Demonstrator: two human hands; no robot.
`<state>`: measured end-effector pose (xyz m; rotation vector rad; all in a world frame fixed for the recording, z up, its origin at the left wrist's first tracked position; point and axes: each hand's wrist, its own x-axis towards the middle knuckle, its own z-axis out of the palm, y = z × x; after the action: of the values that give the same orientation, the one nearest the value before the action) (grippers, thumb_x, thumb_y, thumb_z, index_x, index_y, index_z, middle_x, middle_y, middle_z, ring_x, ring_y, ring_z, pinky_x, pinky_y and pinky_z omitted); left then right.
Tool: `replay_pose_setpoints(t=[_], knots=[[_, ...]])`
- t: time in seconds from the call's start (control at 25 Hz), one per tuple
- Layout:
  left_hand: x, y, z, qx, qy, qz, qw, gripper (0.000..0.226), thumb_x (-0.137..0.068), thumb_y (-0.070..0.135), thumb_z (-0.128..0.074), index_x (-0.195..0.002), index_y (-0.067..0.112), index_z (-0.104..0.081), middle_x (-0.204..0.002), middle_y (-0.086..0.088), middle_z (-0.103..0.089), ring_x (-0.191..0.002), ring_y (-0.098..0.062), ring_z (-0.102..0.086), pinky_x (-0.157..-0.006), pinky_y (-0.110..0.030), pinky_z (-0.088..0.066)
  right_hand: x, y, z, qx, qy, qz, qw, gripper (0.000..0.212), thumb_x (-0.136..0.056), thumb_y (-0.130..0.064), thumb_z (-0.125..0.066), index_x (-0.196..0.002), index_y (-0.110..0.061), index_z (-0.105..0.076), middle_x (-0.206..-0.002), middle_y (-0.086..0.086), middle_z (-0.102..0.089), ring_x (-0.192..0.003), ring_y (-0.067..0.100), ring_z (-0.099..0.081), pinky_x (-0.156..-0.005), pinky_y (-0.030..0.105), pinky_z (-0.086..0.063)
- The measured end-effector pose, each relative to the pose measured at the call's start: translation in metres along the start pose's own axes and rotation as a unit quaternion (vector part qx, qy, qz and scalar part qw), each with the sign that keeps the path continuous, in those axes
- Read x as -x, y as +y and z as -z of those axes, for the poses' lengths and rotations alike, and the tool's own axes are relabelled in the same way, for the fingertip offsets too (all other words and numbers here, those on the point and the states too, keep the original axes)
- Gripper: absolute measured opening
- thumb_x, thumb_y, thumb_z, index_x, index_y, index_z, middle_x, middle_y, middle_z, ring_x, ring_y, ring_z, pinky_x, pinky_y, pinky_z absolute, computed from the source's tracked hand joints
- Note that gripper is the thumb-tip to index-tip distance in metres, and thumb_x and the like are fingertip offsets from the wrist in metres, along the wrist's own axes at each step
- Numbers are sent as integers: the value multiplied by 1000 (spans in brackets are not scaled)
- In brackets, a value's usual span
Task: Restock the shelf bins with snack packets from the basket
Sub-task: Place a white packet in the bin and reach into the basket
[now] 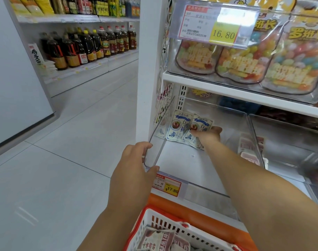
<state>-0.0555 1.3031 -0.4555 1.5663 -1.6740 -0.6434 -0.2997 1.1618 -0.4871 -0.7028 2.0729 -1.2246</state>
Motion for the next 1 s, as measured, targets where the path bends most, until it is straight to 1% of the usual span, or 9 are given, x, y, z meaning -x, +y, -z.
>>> replay_pose_setpoints(t=[0.08, 0.24, 0.4, 0.52, 0.68, 0.8, 0.84, 0.92, 1.0], knots=[[0, 0, -1, -1, 1, 3, 1000, 53, -83, 35, -74, -127, 41, -46, -117, 18, -47, -96, -6, -54, -75, -16, -48, 3, 2, 2, 13, 4, 11, 1000, 81, -70, -27, -87, -123, -9, -29, -121, 11, -57, -108, 31, -60, -93, 40, -53], [1, 0, -1, -1, -2, 6, 1000, 55, -83, 36, -73, -129, 41, -45, -122, 15, -48, -96, -5, -53, -76, -20, -51, 4, 2, 4, 3, -9, 2, 1000, 79, -73, -22, -85, -126, -8, -28, -124, 13, -56, -111, 31, -59, -90, 35, -51], [1, -1, 0, -5, -5, 0, 1000, 55, -83, 36, -73, -130, 41, -45, -125, 14, -48, -95, -5, -53, -73, -16, -47, 9, 0, 5, -4, -3, -3, 1000, 76, -76, -18, -83, -127, -6, -28, -125, 14, -54, -114, 31, -57, -86, 31, -48], [1, -2, 0, -6, -4, -3, 1000, 55, -83, 35, -73, -130, 41, -45, -125, 13, -47, -94, -4, -54, -72, -15, -46, 8, 0, 4, -8, -7, -12, 1000, 78, -74, -17, -84, -126, -6, -27, -126, 16, -54, -112, 32, -58, -93, 37, -52], [1, -2, -1, 1, -8, 1, 1000, 55, -84, 35, -73, -130, 41, -45, -124, 14, -46, -93, -5, -54, -71, -15, -46, 6, -2, 3, -6, -3, -24, 1000, 77, -74, -17, -83, -125, -5, -27, -130, 18, -51, -116, 32, -56, -100, 42, -49], [1, -3, -1, -2, -7, 0, 1000, 56, -84, 34, -73, -131, 41, -44, -123, 14, -46, -93, -5, -54, -71, -15, -47, 7, -6, 2, -54, -24, -34, 998, 59, -87, -11, -70, -124, -6, -25, -135, 15, -47, -123, 30, -49, -109, 39, -40], [1, -4, -2, -3, -7, 0, 1000, 56, -84, 34, -73, -131, 41, -44, -123, 14, -46, -93, -5, -54, -70, -14, -46, 7, -6, 0, -68, -27, -28, 997, 56, -88, -7, -67, -125, -7, -25, -136, 14, -46, -124, 29, -49, -109, 36, -40], [1, -4, -2, -3, -8, 2, 1000, 55, -84, 35, -73, -131, 41, -44, -122, 15, -45, -93, -5, -53, -67, -11, -44, 6, -7, -2, -79, -20, -5, 997, 63, -87, -3, -67, -130, -9, -23, -134, 13, -46, -122, 27, -50, -102, 29, -44], [0, -3, -2, -2, -9, 2, 1000, 55, -84, 35, -73, -130, 41, -44, -122, 15, -44, -94, -5, -53, -68, -11, -43, 9, -6, -4, -70, -15, 2, 997, 69, -83, -6, -73, -129, -11, -23, -131, 13, -48, -119, 28, -53, -100, 30, -47]])
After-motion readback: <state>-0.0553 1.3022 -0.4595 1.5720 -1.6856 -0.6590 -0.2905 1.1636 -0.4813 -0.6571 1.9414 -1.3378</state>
